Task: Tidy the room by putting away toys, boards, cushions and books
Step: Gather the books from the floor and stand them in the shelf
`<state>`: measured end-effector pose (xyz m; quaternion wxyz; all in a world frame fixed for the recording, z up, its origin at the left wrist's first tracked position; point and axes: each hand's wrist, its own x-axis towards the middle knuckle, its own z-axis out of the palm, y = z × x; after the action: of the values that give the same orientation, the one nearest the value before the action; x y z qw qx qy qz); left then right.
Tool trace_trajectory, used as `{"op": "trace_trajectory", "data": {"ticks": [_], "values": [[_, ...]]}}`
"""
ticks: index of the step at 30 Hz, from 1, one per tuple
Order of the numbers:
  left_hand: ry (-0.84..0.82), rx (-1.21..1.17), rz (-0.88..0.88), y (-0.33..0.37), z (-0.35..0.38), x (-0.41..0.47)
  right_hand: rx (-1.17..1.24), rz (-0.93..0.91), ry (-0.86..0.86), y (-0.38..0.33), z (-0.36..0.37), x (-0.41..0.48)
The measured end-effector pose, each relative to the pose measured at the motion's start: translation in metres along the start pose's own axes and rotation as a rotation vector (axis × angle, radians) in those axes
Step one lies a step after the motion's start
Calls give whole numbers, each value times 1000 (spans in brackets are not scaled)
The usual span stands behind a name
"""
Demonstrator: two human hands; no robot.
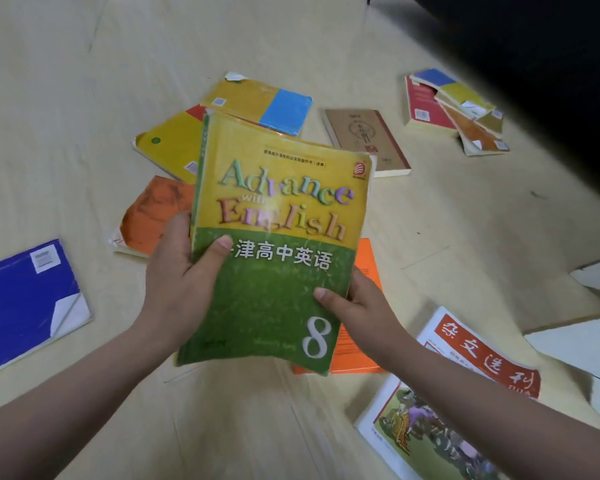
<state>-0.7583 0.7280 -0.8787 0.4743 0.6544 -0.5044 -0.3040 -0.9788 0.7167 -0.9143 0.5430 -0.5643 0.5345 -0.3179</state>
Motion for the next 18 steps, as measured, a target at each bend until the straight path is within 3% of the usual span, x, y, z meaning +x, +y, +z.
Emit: {"op": "trace_trajectory", "data": {"ticks": [8,18], "values": [[-224,-37,-4,63,63,3,51,61,139,-9,-85,-39],[-506,53,374,181,188,-40,-20,-10,418,-11,-218,-163]]}}
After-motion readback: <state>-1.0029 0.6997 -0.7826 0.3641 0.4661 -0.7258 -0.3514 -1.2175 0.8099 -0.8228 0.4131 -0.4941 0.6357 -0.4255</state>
